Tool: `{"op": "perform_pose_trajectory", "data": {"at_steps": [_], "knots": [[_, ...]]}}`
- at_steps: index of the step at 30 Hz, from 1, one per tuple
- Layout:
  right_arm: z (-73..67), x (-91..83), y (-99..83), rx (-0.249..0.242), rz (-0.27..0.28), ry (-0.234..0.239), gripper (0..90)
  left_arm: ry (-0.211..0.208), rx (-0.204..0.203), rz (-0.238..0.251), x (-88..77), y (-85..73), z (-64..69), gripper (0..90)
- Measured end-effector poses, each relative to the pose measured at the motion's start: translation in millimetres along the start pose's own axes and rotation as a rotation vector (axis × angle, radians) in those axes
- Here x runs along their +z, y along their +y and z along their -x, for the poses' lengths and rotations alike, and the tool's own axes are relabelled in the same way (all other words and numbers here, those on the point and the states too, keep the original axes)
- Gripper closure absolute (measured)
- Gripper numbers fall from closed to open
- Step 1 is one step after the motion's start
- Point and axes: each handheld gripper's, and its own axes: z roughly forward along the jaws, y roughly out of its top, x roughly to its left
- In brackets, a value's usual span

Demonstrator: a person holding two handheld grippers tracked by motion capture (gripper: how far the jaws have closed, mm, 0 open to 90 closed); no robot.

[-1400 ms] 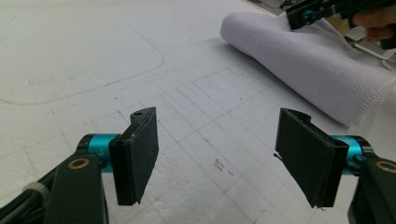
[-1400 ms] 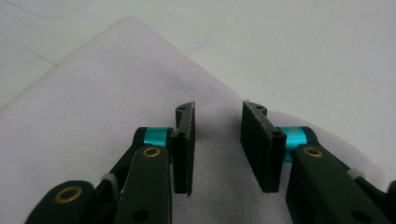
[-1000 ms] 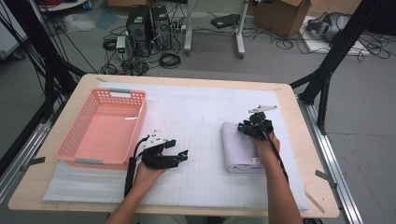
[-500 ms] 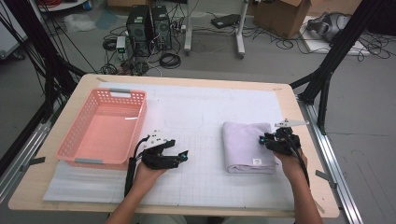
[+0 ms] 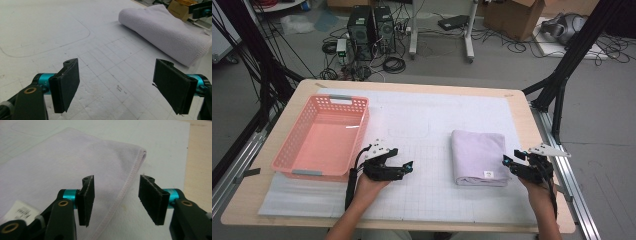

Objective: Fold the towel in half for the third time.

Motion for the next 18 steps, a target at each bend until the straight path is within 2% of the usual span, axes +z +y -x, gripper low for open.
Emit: {"op": "perform_pose_trajectory", "data": {"at_steps": [3,5,8,13,16,18], "knots": [[-6.9,-12.0,-5.4,-0.005,0.035,0.007,38.1,0.003,0.002,0.010,-0.8,0.8,0.2,20.1],[-12.5,-18.1,-8.2,0.000,0.045,0.010,30.9,0.005,0.010,0.010,-1.6,1.3,0.0,20.1],[-17.8,-22.9,-11.7,-0.023,0.051,0.020,25.1,0.006,0.018,0.014,-2.7,1.4,-0.2,20.1],[-19.6,-29.8,-19.2,-0.053,0.068,0.029,22.2,-0.005,0.031,0.022,-5.0,1.2,2.4,20.1],[-21.3,-32.8,-23.2,-0.048,0.084,0.027,21.0,-0.015,0.040,0.030,-6.0,1.9,3.1,20.2],[-23.7,-34.7,-24.6,-0.061,0.092,0.027,21.0,-0.017,0.039,0.032,-5.3,2.4,3.3,20.3]]}}
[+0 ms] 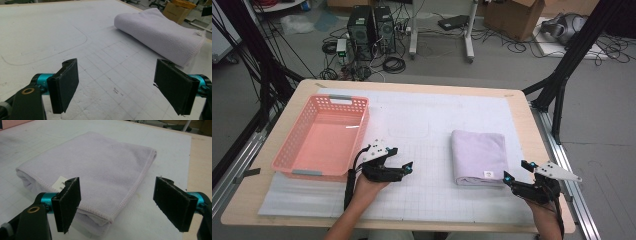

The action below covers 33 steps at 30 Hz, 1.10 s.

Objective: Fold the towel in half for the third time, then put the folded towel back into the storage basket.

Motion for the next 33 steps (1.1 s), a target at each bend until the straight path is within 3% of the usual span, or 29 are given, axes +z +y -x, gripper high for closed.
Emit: {"op": "perform_pose_trajectory", "data": {"at_steps": [8,12,16,18,20,24,33], "knots": [[-5.5,-1.0,-3.9,0.009,0.007,0.007,21.0,-0.001,0.007,0.005,1.6,1.7,1.3,21.0],[-2.1,-4.1,-5.7,0.023,0.011,-0.001,20.9,0.001,0.007,0.002,1.7,1.4,0.9,21.1],[-0.7,-6.7,-6.9,0.041,0.011,-0.009,20.9,-0.001,-0.021,0.016,3.4,1.9,-0.3,21.1],[0.5,-6.5,-7.6,0.048,0.009,-0.009,20.9,0.005,-0.010,0.013,4.4,3.1,0.6,21.0],[0.9,-6.8,-7.8,0.049,0.007,-0.008,20.9,-0.003,-0.013,0.007,6.3,3.0,1.4,20.7],[-1.2,-5.9,-6.5,0.045,0.006,0.005,20.9,0.025,-0.041,0.014,8.9,3.2,1.7,14.8],[-3.0,-3.9,-6.1,0.025,-0.007,0.015,20.9,0.040,-0.053,0.001,17.0,7.6,-1.2,14.8]]}}
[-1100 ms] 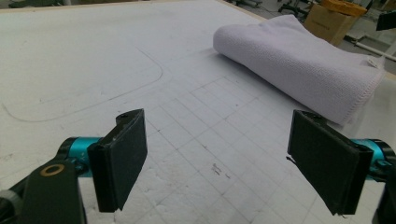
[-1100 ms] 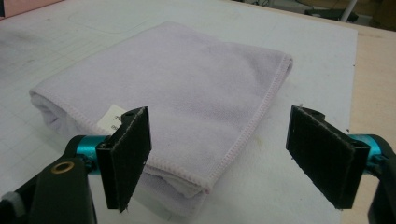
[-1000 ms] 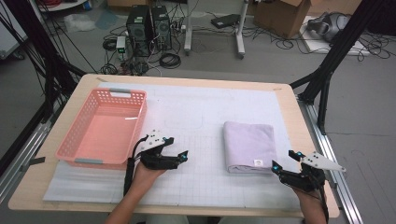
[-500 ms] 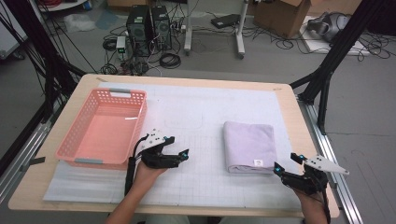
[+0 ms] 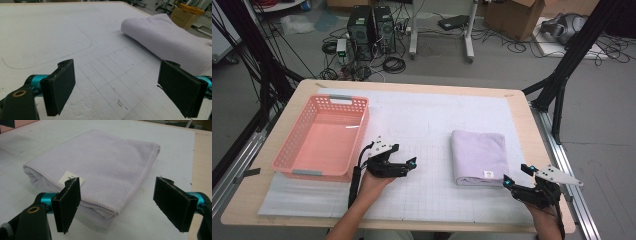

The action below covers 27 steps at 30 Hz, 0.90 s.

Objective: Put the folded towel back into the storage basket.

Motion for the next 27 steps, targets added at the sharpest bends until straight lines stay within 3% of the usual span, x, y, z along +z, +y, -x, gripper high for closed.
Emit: {"op": "perform_pose_trajectory", "data": {"at_steps": [1,5,8,14,18,21,27], "knots": [[-0.1,0.1,0.3,-0.004,-0.001,-0.002,20.9,-0.010,-0.008,0.009,1.0,1.1,-0.1,13.8],[0.2,2.5,0.8,-0.001,0.002,0.010,20.9,-0.035,0.027,0.014,5.0,7.0,2.6,13.5],[0.1,3.9,1.0,-0.022,0.000,0.014,20.9,-0.028,0.055,0.033,8.0,14.4,6.0,13.5],[2.1,0.4,1.5,-0.020,0.010,0.007,19.8,-0.040,0.077,-0.016,24.1,29.2,15.4,17.6],[2.6,-0.7,1.3,-0.021,0.009,0.004,19.6,-0.052,0.051,-0.046,39.8,39.7,24.0,16.8],[3.1,0.3,0.7,-0.024,0.004,0.007,19.5,-0.085,0.025,-0.061,52.8,45.2,30.2,16.8],[4.4,0.9,-0.2,-0.018,-0.005,0.006,19.4,-0.126,-0.026,-0.103,78.5,48.2,37.7,16.9]]}}
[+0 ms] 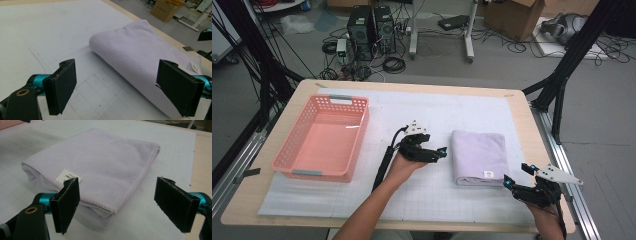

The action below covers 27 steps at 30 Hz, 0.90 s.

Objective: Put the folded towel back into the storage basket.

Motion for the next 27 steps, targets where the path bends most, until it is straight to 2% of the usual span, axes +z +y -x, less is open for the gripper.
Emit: {"op": "perform_pose_trajectory", "data": {"at_steps": [3,4,6,10,14,27], "knots": [[0.2,0.1,0.1,0.002,-0.002,0.002,19.4,-0.013,-0.020,-0.006,7.9,0.5,1.7,17.6],[0.2,0.4,0.0,0.004,-0.001,0.005,19.4,-0.017,-0.017,-0.034,15.6,0.5,3.4,18.4],[0.3,1.0,0.0,0.003,0.000,0.008,19.3,-0.019,-0.027,-0.049,23.3,0.7,5.5,22.4],[-0.3,1.8,0.1,0.008,-0.007,0.013,19.4,-0.019,-0.033,-0.076,37.3,1.3,10.7,22.3],[-0.3,2.2,0.1,0.010,-0.007,0.014,19.3,-0.014,-0.066,-0.100,49.4,0.2,12.5,21.3],[-0.4,2.8,0.6,0.008,-0.005,0.021,19.4,-0.023,-0.116,-0.204,79.7,-5.1,22.9,20.9]]}}
